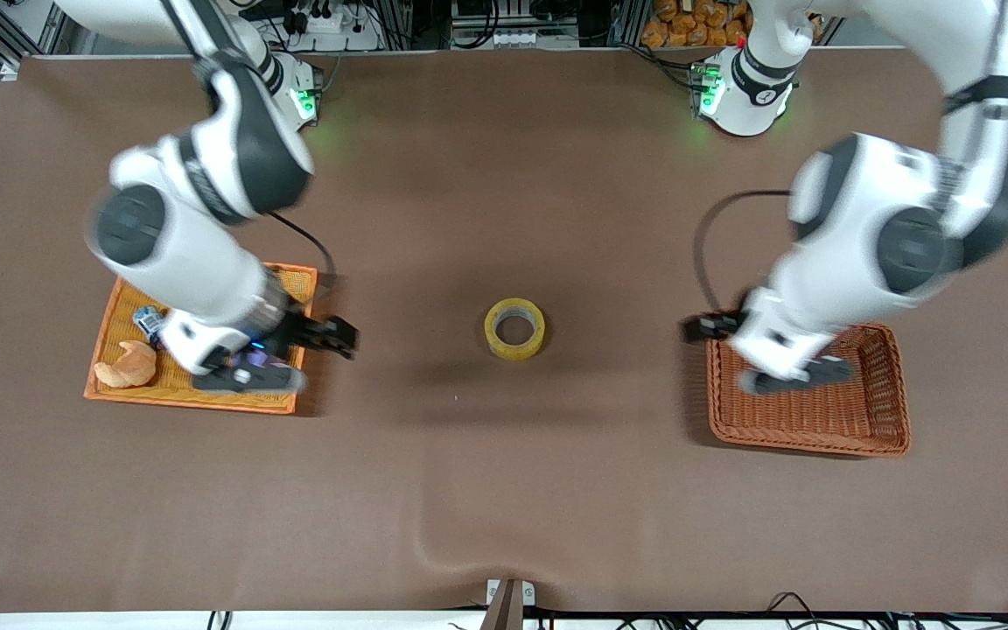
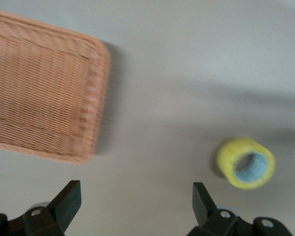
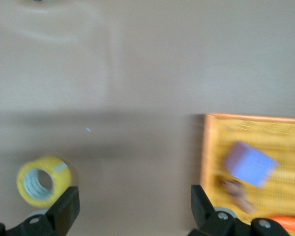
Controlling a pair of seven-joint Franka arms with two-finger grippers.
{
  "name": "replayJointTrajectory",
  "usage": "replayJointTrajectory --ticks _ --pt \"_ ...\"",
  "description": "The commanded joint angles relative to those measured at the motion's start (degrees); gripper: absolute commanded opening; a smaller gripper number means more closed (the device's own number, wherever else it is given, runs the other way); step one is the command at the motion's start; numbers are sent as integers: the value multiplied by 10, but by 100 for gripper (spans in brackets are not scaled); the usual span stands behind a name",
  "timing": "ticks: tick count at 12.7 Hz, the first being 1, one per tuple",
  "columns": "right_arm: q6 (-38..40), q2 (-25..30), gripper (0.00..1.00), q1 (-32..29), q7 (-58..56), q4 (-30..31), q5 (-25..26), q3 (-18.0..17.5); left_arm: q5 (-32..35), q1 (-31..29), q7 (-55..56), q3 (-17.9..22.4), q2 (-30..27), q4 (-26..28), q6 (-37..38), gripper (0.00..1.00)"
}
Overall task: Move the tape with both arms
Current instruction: 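Withdraw the right gripper while the left gripper reaches over the tape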
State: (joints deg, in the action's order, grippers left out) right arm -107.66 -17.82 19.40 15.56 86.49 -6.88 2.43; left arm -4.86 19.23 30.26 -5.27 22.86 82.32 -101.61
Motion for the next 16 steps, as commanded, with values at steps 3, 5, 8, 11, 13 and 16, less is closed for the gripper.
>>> replayJointTrajectory --ticks 3,5,8,11,13,16 --pt "123 109 100 -117 -48 36 -2 -9 -10 114 78 9 37 10 -97 100" --pt "148 140 100 -145 -105 40 10 -8 -3 131 141 9 32 55 -170 100" --pt "166 175 100 -201 -151 73 26 -9 20 157 198 9 -14 177 -310 100" --pt "205 176 100 -212 -168 66 29 -8 84 193 234 9 -9 253 -403 100" --pt "204 191 100 -210 -169 64 55 -8 113 208 234 8 12 258 -402 100" --pt "204 194 100 -213 -209 33 78 -8 156 211 234 8 38 249 -403 100"
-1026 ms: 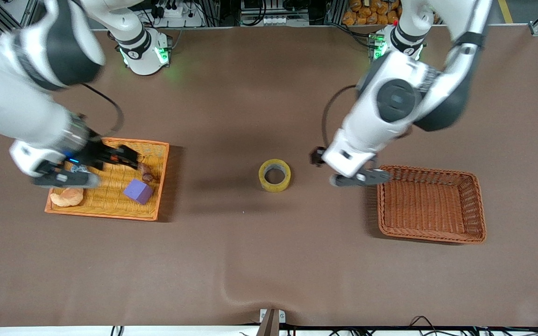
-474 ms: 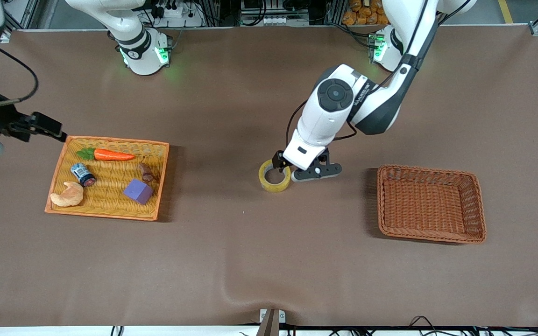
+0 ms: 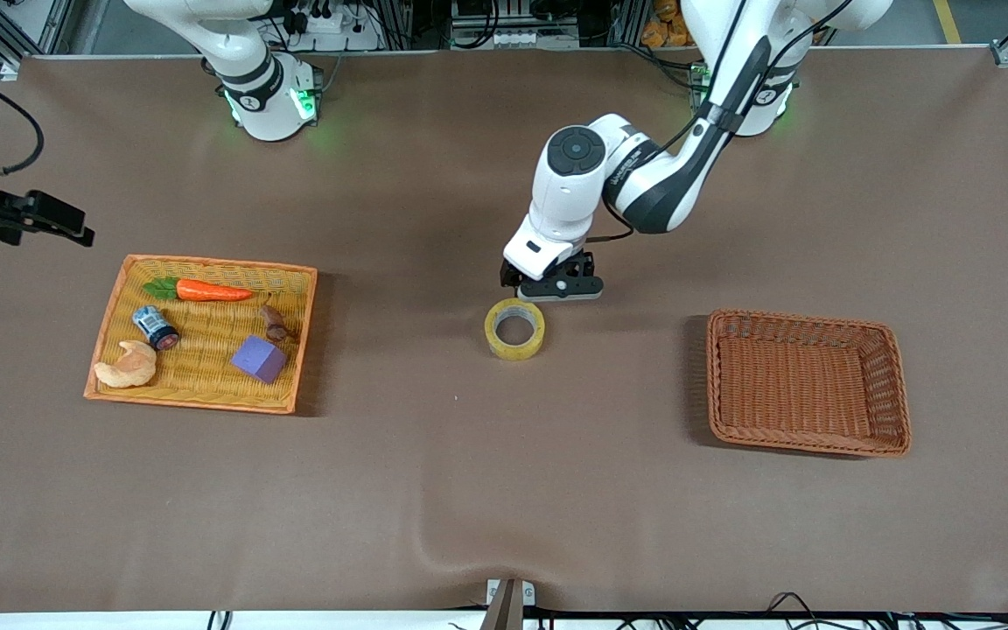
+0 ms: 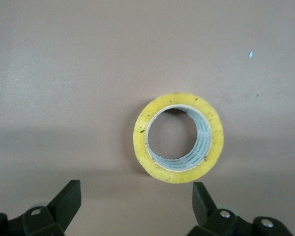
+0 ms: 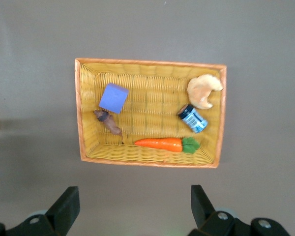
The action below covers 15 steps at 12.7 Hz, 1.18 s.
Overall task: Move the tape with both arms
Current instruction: 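Lower the left gripper and grasp the tape roll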
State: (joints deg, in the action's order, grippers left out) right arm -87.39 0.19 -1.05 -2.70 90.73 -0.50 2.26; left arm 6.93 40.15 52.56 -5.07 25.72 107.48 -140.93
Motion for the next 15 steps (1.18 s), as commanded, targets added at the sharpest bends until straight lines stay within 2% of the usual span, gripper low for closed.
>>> replayJointTrajectory --ticks 1,4,15 --pt "2 16 100 -10 -23 -12 15 -5 53 -3 10 6 19 -16 -10 100" --pt "6 14 100 -10 15 -19 10 -3 52 -2 37 7 88 -95 -10 100" --pt "15 12 100 -10 14 -25 14 -3 78 -2 44 9 144 -103 -29 100"
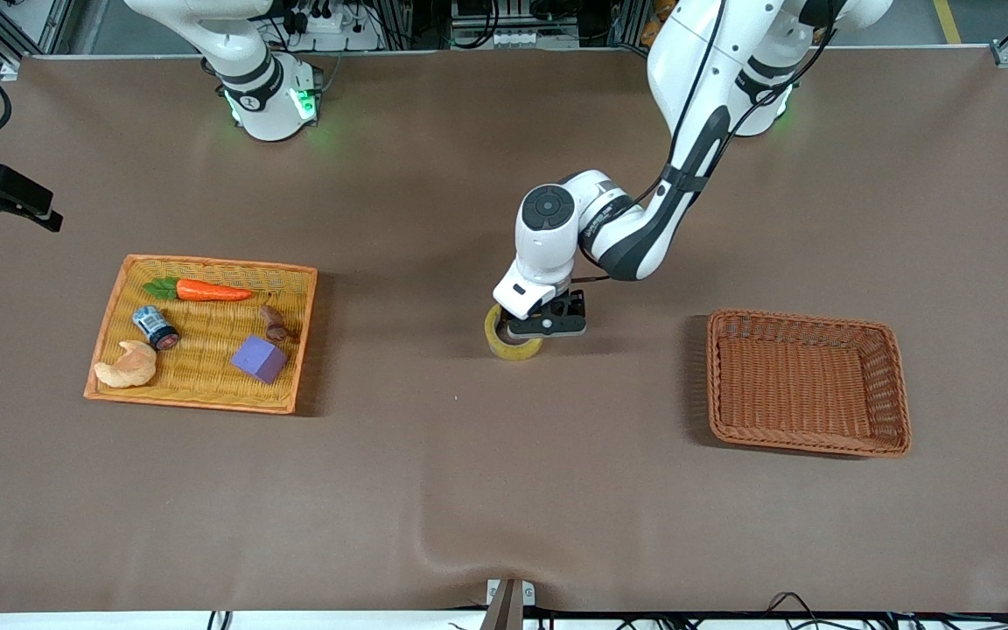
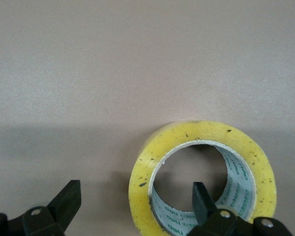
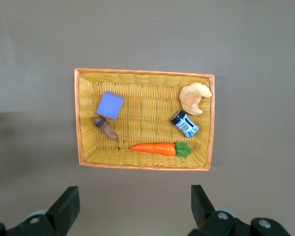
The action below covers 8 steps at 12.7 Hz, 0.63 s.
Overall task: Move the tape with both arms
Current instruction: 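Lower the left gripper and grasp the tape roll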
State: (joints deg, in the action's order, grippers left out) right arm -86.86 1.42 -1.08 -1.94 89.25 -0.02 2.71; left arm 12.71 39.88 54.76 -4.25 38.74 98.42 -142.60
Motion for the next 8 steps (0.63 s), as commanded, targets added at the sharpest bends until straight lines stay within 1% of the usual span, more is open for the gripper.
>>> replayJointTrajectory --ticks 1,2,6,7,8 --pt "9 -1 100 -9 7 -11 9 -8 20 2 25 2 18 -16 -14 100" --pt "9 -2 100 -9 7 -14 9 -8 20 3 26 1 23 -27 -15 100" --pt "10 -3 100 -9 7 -19 8 -9 21 5 61 3 39 -36 -34 100" --pt "10 -2 100 -9 6 -19 7 -8 21 5 73 3 39 -36 -36 76" --pt "10 -3 100 -10 5 -19 6 -8 21 5 77 3 40 -36 -36 31"
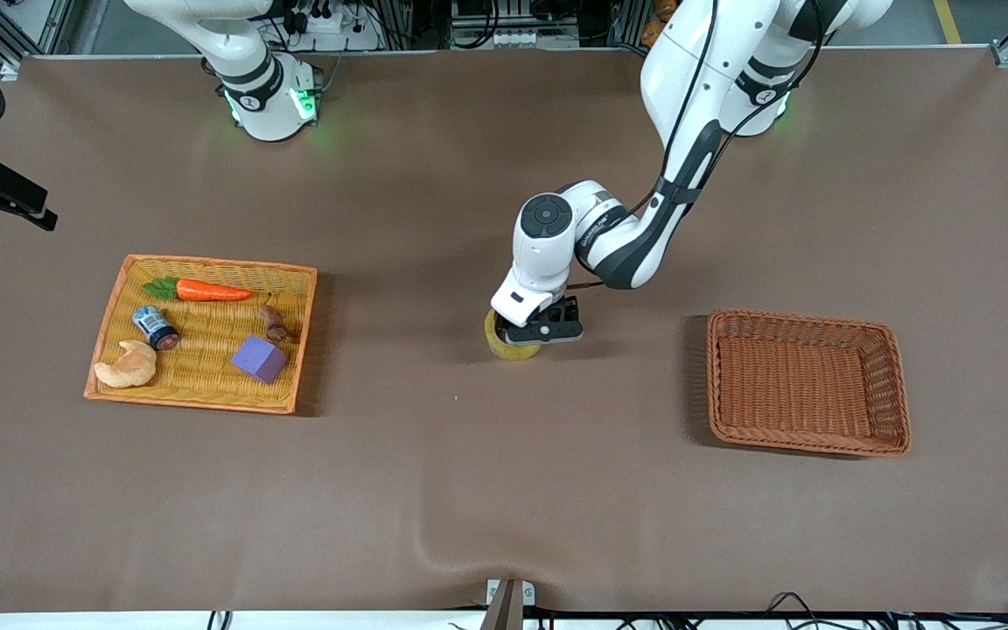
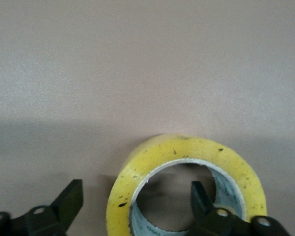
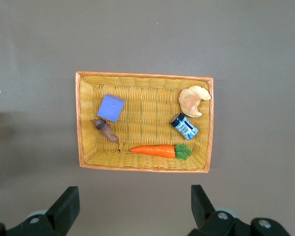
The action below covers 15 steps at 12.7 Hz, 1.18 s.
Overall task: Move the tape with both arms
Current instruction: 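Lower the left gripper and grasp the tape roll, then lift the tape roll with the left gripper and carry it to the basket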
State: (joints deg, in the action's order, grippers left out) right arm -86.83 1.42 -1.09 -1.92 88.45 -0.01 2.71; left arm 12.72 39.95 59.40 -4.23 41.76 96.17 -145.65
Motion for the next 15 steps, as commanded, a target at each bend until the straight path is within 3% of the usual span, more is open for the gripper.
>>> replayJointTrajectory --ticks 1,7,9,12,15 --pt "10 -3 100 -9 6 -11 7 -9 21 4 31 3 10 -13 -6 0" --pt "9 -5 100 -10 4 -11 7 -8 26 -4 29 3 1 -12 -6 0" --pt "9 -5 100 -10 8 -11 7 -8 26 -15 29 3 -27 -5 8 0" --pt "10 -5 100 -9 8 -13 5 -8 25 -39 29 3 -92 -3 120 0" --pt "10 -5 100 -10 8 -17 5 -8 26 -106 3 0 -140 -4 188 0"
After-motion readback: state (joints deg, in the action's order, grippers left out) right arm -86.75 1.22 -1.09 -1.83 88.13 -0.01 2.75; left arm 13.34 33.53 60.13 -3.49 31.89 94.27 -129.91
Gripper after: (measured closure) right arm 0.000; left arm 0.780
